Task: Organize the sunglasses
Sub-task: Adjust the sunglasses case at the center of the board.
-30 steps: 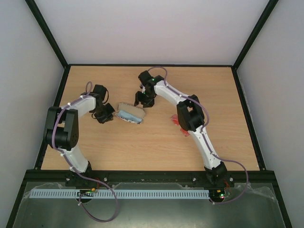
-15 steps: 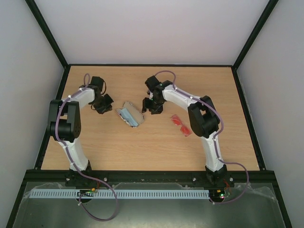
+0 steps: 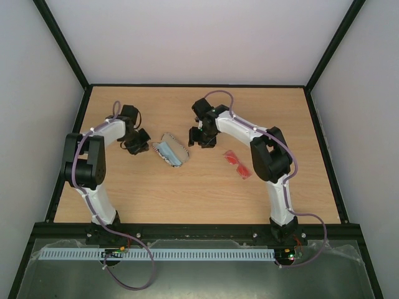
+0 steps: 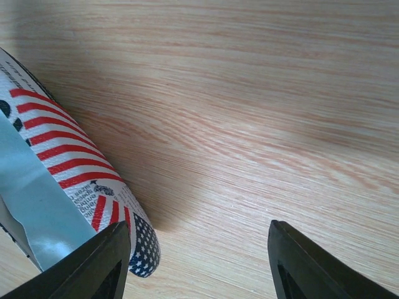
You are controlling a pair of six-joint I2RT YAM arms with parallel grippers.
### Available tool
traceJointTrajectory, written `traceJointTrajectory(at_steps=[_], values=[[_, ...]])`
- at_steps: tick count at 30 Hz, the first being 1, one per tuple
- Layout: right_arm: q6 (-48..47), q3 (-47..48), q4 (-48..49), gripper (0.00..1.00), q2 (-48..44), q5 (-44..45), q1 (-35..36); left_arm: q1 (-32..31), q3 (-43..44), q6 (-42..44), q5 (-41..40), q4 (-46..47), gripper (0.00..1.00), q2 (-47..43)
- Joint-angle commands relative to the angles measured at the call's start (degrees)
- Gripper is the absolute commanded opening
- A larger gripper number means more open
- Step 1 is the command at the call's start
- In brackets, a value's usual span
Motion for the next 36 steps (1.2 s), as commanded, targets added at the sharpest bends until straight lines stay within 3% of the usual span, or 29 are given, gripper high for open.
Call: traceJointTrajectory(at_steps=[1, 22, 36], values=[[-1.8, 1.9, -3.5, 0.62, -2.6, 1.2, 0.3, -0.3, -0.4, 0.9, 0.4, -1.8, 0.02, -2.7], [-9.1, 7.5, -3.8, 0.64, 0.5, -1.8, -1.2, -0.9, -0.7, 1.1, -0.4, -5.6, 0.02, -7.0], [-10.4, 15.0, -3.9, 0.69, 8.5, -3.6, 2.5, -1.6, 5.4, 4.5, -2.1, -10.9, 0.02, -3.7]])
